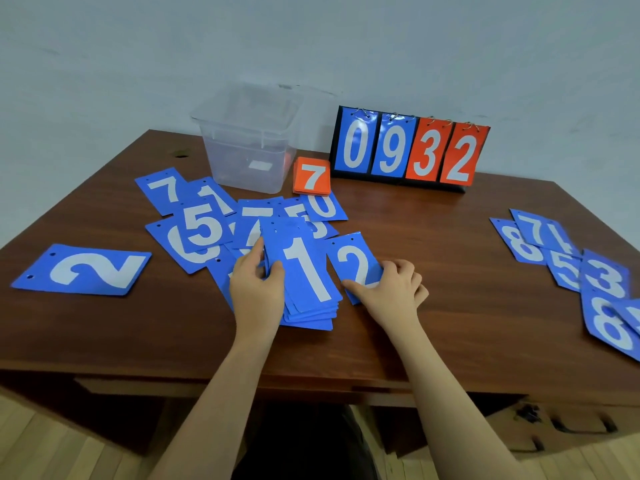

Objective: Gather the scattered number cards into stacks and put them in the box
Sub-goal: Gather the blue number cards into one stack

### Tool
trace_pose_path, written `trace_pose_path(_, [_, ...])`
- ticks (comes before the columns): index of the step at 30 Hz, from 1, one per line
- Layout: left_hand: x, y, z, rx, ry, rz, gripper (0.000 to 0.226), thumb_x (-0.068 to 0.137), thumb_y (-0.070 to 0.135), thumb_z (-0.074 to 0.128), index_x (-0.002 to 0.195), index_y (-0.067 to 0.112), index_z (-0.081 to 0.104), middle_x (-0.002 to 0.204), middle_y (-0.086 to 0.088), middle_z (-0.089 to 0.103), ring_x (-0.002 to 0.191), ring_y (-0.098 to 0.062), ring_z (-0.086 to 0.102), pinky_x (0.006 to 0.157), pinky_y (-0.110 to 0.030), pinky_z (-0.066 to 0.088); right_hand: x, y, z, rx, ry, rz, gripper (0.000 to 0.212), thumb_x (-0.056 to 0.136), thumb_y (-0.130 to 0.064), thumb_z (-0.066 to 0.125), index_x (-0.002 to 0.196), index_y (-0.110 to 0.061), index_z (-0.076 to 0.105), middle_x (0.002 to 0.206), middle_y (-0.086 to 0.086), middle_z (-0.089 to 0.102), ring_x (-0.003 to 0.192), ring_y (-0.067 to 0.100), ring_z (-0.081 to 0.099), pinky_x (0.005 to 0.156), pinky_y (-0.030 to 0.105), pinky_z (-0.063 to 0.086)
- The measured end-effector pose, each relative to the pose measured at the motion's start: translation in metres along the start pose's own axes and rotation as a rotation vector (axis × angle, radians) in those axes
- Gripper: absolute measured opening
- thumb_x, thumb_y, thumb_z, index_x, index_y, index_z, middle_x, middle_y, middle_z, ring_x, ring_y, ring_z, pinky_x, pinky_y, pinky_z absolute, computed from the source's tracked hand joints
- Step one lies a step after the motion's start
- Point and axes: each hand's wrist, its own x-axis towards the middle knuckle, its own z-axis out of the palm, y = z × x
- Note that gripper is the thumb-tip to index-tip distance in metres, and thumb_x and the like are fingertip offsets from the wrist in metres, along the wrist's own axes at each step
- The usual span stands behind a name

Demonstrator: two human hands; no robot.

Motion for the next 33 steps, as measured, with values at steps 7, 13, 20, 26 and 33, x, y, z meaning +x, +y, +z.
trace_pose_path(7, [-0.001, -0.001, -0.005, 0.034, 0.029, 0.026, 0.048, 0.091, 0.010, 0.055, 0.137, 0.018, 0.044, 0.090, 0.019, 0.044, 0.077, -0.005, 0.053, 0.071, -0.048, 0.055, -0.008, -0.006, -0.002, 0.149, 0.050, -0.092, 0.067, 0.079, -0.037, 0.070, 0.135, -0.020, 0.037, 0.134, -0.002, 0.043, 0.123, 0.019, 0.039, 0.103, 0.035, 0.019])
trace_pose_path(13, [-0.009, 0.000, -0.015, 0.023, 0.050, 0.017, 0.047, 0.092, 0.012, 0.054, 0.137, 0.017, 0.043, 0.105, 0.011, 0.045, 0.085, -0.005, 0.055, 0.071, -0.041, 0.056, -0.029, -0.013, -0.009, 0.413, 0.314, -0.317, 0.046, 0.091, -0.001, 0.048, 0.134, -0.017, 0.047, 0.111, 0.001, 0.053, 0.089, 0.017, 0.055, 0.081, 0.036, 0.048])
trace_pose_path(20, [-0.016, 0.005, -0.023, -0.054, 0.036, 0.018, 0.047, 0.092, 0.011, 0.054, 0.137, 0.016, 0.043, 0.113, 0.008, 0.047, 0.089, -0.007, 0.058, 0.071, -0.040, 0.056, -0.049, -0.035, -0.017, 0.852, 0.260, -0.239, 0.045, 0.091, 0.000, 0.052, 0.133, -0.016, 0.049, 0.114, -0.008, 0.051, 0.101, -0.018, 0.047, 0.075, -0.004, 0.035])
trace_pose_path(26, [-0.019, 0.011, -0.030, -0.150, 0.053, 0.008, 0.046, 0.090, 0.011, 0.058, 0.134, 0.017, 0.048, 0.108, 0.013, 0.055, 0.097, -0.012, 0.062, 0.073, -0.037, 0.056, -0.064, -0.060, -0.004, 0.813, 0.122, -0.268, 0.038, 0.089, -0.003, 0.058, 0.125, -0.014, 0.055, 0.115, -0.003, 0.051, 0.099, -0.010, 0.048, 0.073, -0.003, 0.037])
trace_pose_path(33, [-0.018, 0.009, -0.056, -0.111, 0.097, 0.050, 0.048, 0.089, 0.012, 0.059, 0.135, 0.017, 0.046, 0.127, 0.001, 0.053, 0.111, -0.005, 0.052, 0.088, -0.022, 0.050, -0.074, -0.086, 0.019, 0.652, 0.038, -0.360, 0.034, 0.084, -0.014, 0.067, 0.117, -0.015, 0.060, 0.103, -0.007, 0.047, 0.094, 0.013, 0.052, 0.083, 0.020, 0.043])
